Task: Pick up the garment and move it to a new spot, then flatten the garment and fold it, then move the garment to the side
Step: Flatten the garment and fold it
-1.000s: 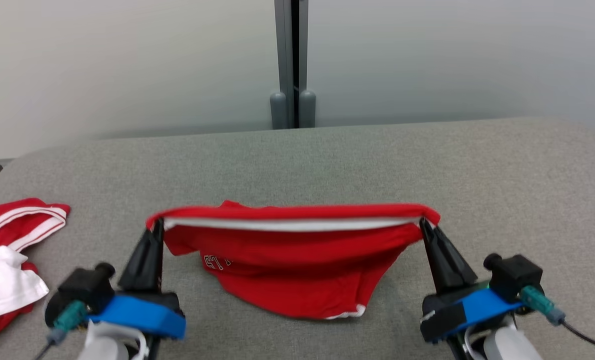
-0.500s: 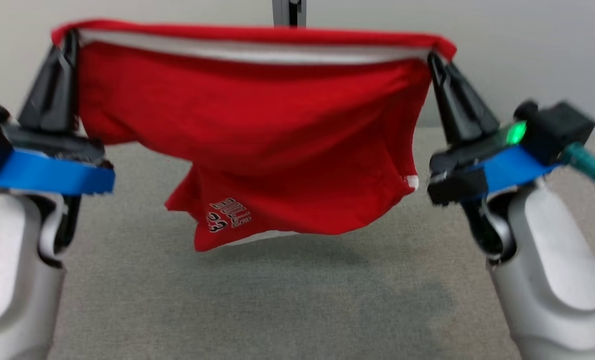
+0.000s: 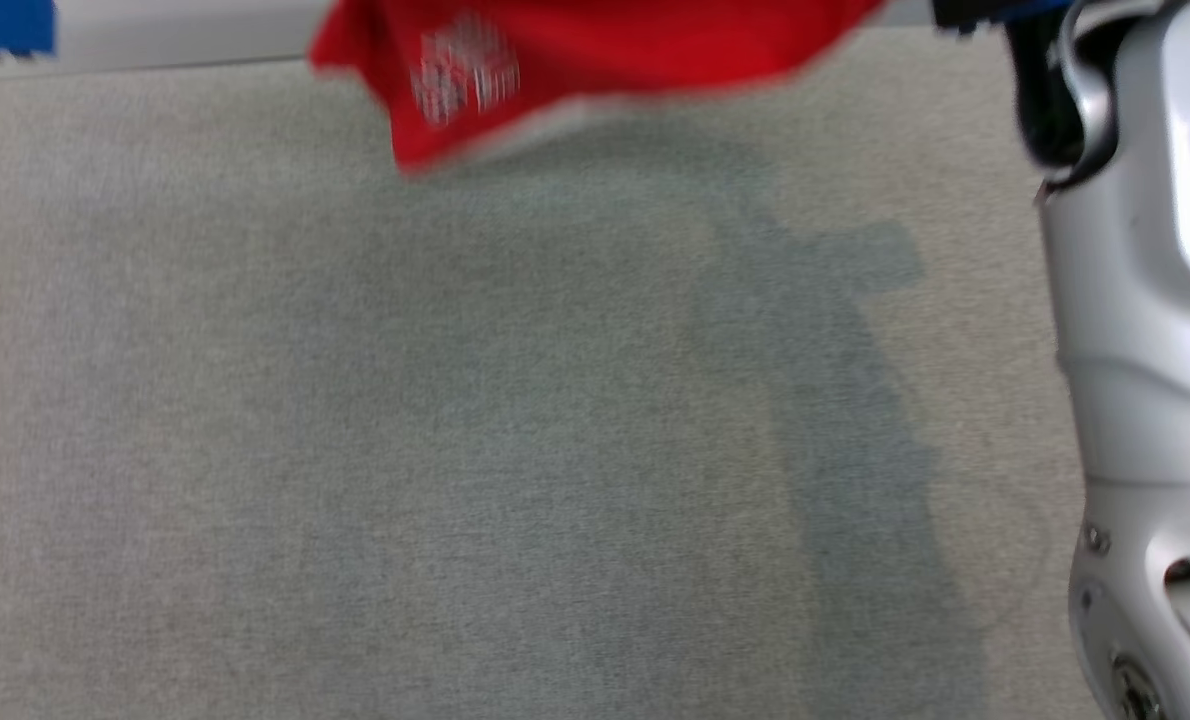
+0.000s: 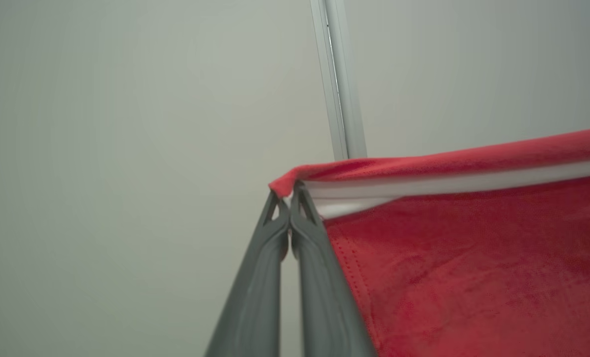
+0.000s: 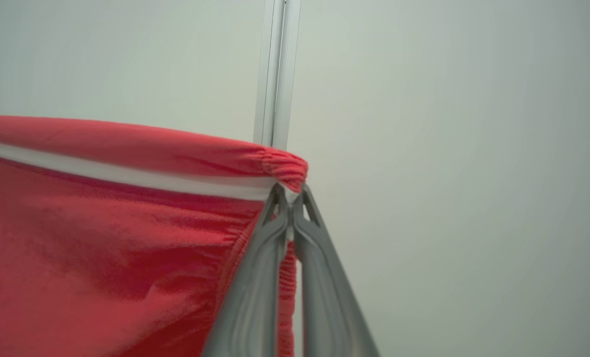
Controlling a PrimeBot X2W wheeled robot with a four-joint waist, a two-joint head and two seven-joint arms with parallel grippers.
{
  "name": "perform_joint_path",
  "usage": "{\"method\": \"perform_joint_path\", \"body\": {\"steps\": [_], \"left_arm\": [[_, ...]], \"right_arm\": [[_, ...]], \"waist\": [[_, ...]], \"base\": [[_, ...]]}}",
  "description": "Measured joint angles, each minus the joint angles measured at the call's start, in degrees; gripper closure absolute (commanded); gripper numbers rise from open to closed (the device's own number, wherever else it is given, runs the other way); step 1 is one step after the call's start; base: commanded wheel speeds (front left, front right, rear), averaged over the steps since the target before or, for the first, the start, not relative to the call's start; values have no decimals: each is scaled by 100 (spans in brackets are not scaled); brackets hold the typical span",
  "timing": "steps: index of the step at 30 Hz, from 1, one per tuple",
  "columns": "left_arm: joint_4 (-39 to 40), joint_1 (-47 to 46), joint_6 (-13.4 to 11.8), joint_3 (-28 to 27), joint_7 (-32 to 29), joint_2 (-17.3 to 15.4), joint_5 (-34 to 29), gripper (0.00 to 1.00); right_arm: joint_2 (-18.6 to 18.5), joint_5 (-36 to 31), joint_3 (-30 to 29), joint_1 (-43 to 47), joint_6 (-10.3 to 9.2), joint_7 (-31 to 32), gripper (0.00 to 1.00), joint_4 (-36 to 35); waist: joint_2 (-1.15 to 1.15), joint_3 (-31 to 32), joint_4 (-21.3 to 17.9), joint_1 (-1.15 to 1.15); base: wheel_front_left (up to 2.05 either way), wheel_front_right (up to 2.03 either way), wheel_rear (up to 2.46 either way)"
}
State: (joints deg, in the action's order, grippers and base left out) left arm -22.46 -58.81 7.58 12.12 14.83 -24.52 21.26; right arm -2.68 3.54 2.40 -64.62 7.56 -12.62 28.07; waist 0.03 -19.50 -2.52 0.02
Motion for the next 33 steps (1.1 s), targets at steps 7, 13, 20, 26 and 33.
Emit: {"method": "perform_joint_path", "body": {"steps": [7,13,20,26,33], "left_arm": [[70,-38,1,-411,16,345,-90,100],[-514,1790,3,-246,16,671,179,100],[-1190,3973,2,-46,15,1141,400,100],[-1480,5024,4,-163,33,1439,320,100],[-1664,5849,22,-610,40,1674,11,100]], "right_arm": [[25,-399,-219,-409,8,-235,100,594],[23,-178,105,1174,7,-235,100,655],[20,57,623,3557,0,-235,100,754],[24,364,592,5005,1,-236,100,605],[37,868,770,6060,9,-235,100,441]], "waist": [[0,-425,319,-1],[-1,-302,372,-2],[-3,176,396,-4],[-4,778,478,-4],[-5,1511,491,-4]], "base": [[0,0,0],[0,0,0],[0,0,0],[0,0,0],[0,0,0]]}}
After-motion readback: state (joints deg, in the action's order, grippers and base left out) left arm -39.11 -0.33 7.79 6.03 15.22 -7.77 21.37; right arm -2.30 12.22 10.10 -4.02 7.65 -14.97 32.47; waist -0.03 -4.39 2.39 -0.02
